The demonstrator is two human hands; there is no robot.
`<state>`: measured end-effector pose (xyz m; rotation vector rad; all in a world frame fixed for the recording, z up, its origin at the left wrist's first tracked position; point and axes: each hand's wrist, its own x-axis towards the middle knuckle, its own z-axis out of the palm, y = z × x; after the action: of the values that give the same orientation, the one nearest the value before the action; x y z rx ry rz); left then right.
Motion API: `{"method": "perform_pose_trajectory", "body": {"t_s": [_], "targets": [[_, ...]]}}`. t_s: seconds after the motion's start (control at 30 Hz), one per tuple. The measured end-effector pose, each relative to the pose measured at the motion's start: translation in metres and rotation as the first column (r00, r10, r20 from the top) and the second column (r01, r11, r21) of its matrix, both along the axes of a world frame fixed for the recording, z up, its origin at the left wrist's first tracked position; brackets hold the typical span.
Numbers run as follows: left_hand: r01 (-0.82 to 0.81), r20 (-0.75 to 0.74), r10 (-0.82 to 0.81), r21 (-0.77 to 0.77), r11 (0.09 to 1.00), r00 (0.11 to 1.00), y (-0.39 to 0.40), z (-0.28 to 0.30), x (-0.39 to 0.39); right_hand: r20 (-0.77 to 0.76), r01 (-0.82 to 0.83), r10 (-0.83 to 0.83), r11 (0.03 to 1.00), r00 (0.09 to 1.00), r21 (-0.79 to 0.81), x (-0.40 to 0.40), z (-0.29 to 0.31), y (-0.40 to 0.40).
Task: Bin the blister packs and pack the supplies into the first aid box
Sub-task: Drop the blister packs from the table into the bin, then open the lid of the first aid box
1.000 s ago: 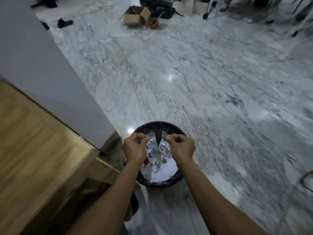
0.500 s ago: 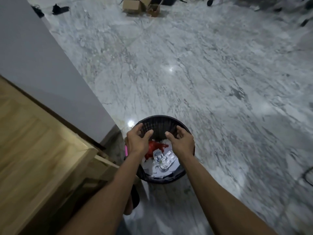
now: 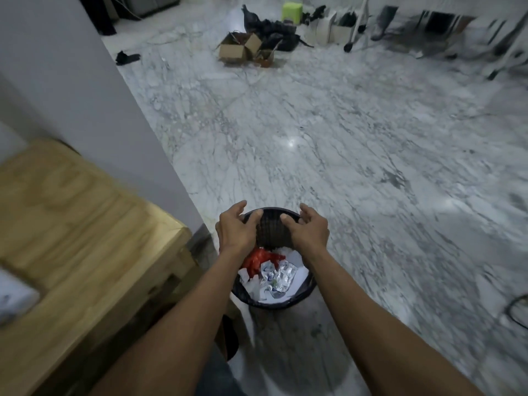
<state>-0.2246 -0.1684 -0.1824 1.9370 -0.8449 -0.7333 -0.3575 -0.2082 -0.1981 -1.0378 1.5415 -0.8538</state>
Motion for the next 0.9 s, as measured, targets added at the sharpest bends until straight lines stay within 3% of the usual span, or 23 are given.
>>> {"method": "perform_pose_trajectory", "body": {"t_s": [0.13, 0.37, 0.53, 0.77, 0.9], "targets": [[0.026, 0.021, -0.024, -0.106, 0.994, 0.999, 0.016, 0.055, -0.009, -0.002, -0.004, 0.004, 0.994, 1.000, -0.113, -0.005, 0.055, 0.011], [0.011, 0.067, 0.012, -0.332, 0.943, 0.998, 0.064, 0.166, -0.004, 0.159, 0.001, 0.053, 0.948, 0.986, -0.319, 0.004, 0.167, 0.051], [-0.023, 0.173, 0.114, -0.454, 0.891, 0.978, 0.118, 0.226, 0.016, 0.228, -0.053, 0.162, 0.905, 0.960, -0.422, 0.027, 0.228, 0.089], [-0.157, 0.212, 0.315, -0.542, 0.826, 0.925, 0.196, 0.266, 0.056, 0.253, -0.216, 0.372, 0.849, 0.893, -0.483, 0.072, 0.268, 0.142], [-0.245, 0.244, 0.430, -0.543, 0.803, 0.869, 0.245, 0.273, 0.077, 0.263, -0.354, 0.524, 0.795, 0.810, -0.493, 0.100, 0.271, 0.170]]}}
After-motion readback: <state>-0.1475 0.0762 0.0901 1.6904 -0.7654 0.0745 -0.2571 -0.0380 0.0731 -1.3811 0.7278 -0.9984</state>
